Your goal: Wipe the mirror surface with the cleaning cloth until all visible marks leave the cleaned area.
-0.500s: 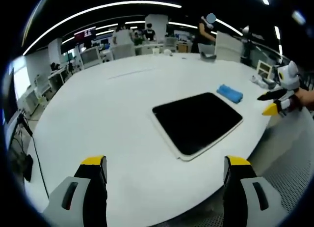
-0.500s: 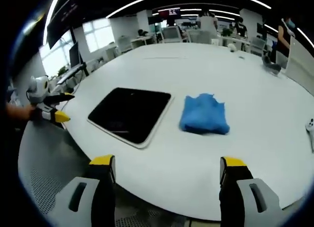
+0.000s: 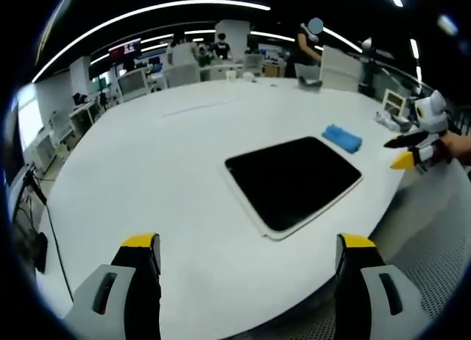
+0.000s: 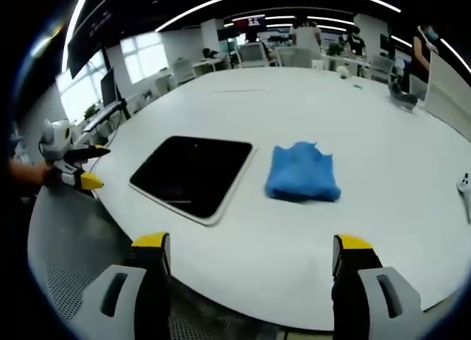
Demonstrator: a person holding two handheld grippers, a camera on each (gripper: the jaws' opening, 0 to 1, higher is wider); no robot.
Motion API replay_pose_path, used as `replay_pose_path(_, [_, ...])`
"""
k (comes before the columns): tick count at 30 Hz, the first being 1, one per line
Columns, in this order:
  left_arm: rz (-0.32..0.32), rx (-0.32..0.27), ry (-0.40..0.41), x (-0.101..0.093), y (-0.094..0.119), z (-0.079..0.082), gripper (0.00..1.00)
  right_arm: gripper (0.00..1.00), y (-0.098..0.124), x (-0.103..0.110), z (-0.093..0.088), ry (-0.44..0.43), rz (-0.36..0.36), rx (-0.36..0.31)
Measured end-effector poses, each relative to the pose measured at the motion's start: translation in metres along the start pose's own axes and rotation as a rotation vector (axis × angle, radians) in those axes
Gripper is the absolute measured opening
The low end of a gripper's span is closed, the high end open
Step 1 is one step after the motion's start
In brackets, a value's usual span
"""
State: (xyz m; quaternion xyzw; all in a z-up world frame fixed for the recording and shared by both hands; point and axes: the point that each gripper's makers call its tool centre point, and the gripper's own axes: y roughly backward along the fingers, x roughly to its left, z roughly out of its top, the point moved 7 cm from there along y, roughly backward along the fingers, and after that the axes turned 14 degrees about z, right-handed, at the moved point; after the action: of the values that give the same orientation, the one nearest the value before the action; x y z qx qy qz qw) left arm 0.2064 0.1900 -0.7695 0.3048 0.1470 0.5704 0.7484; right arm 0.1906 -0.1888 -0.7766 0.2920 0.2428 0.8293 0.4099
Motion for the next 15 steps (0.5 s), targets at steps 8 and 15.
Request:
replay_pose_path(8, [-0.015,-0.008,-0.003,-0.0020,0.0007,0.0010,1.00,0.91,0.0009,0.0000,0.0001,-0.020,0.005,-0.002])
replay_pose_path(15, [0.001,-0.024,0.024,0.0016,0.0008,0.0024,1.00,0.93,-0.0008,-0.0006,-0.0020,-0.003,-0.003,0.026])
